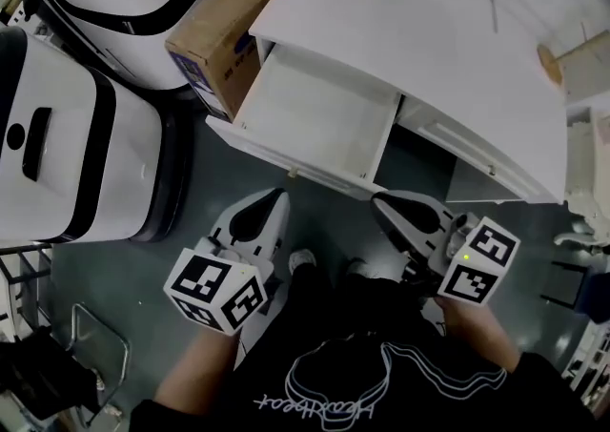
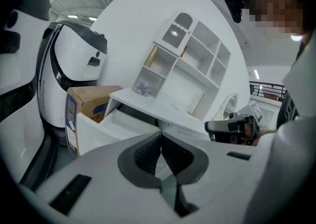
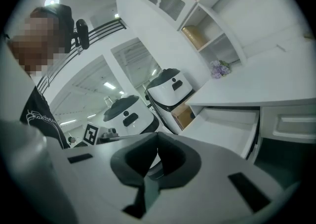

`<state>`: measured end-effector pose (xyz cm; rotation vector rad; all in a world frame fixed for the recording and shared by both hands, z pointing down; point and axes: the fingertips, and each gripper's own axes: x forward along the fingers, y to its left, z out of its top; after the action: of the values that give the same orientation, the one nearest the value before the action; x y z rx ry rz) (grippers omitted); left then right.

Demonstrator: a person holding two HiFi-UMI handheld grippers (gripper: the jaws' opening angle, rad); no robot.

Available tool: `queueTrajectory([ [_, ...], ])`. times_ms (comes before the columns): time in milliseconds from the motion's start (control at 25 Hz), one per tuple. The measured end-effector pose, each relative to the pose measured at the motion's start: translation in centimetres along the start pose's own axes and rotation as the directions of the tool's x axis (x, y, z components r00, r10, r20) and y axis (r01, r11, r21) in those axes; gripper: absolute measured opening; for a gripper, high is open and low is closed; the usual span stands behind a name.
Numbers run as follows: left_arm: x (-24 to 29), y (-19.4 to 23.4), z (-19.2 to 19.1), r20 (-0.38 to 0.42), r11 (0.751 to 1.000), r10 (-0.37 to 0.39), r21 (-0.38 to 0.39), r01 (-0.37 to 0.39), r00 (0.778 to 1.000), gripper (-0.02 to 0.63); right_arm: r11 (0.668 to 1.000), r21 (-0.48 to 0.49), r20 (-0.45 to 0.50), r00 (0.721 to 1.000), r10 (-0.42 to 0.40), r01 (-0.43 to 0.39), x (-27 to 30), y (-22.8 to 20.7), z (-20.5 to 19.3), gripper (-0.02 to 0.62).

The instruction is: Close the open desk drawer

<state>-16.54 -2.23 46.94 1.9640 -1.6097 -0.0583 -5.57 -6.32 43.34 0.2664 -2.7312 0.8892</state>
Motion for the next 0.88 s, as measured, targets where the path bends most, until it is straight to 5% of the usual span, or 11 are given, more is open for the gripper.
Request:
queueTrajectory([
  [880, 8.0, 6.0, -7.1, -0.164, 0.993, 0.113, 0.041, -0.108, 0.98, 0.005, 0.992, 0.125, -0.03, 1.0, 0.006, -0.002, 0.7, -6.3, -2.4, 0.006],
])
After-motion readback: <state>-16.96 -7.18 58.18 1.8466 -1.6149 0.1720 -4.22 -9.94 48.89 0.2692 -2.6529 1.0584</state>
